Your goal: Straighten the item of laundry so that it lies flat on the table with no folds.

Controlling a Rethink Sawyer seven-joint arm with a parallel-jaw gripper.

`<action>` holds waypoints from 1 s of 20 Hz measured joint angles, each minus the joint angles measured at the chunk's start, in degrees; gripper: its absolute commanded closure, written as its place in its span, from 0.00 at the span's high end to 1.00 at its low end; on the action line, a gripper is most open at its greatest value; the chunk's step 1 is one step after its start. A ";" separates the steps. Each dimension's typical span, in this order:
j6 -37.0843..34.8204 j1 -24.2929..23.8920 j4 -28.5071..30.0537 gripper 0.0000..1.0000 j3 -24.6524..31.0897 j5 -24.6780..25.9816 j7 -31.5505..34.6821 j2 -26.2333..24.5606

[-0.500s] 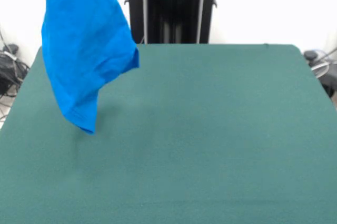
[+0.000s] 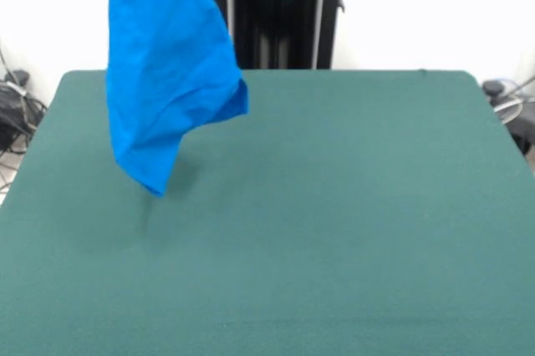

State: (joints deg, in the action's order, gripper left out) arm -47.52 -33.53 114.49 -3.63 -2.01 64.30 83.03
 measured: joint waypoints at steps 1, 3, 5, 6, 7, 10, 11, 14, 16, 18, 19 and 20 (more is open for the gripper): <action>0.23 -0.16 0.12 0.00 0.04 0.35 0.00 -0.02; 3.06 -0.73 0.69 0.00 0.24 1.35 -0.01 -0.15; 6.33 -1.39 1.61 0.00 0.50 1.67 -0.01 -0.22; 8.71 -1.88 2.34 0.00 0.70 1.84 -0.01 -0.24; 10.22 -2.22 2.88 0.00 0.88 1.85 -0.01 -0.25; 13.95 -2.82 4.38 0.00 1.26 1.91 -0.01 -0.26; 16.27 -3.00 5.52 0.00 1.41 1.97 -0.01 -0.24; 19.02 -3.02 7.36 0.00 1.55 2.13 -0.01 -0.23; 20.22 -2.94 8.60 0.00 1.59 2.72 -0.01 -0.22; 20.99 -2.72 9.70 0.00 1.59 3.85 -0.01 -0.32; 21.31 -2.54 10.04 0.00 1.60 4.58 -0.01 -0.42; 21.99 -2.32 10.42 0.00 1.59 5.46 -0.01 -0.62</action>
State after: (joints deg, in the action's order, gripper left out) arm -25.53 -35.86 124.90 -2.04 3.46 64.29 82.41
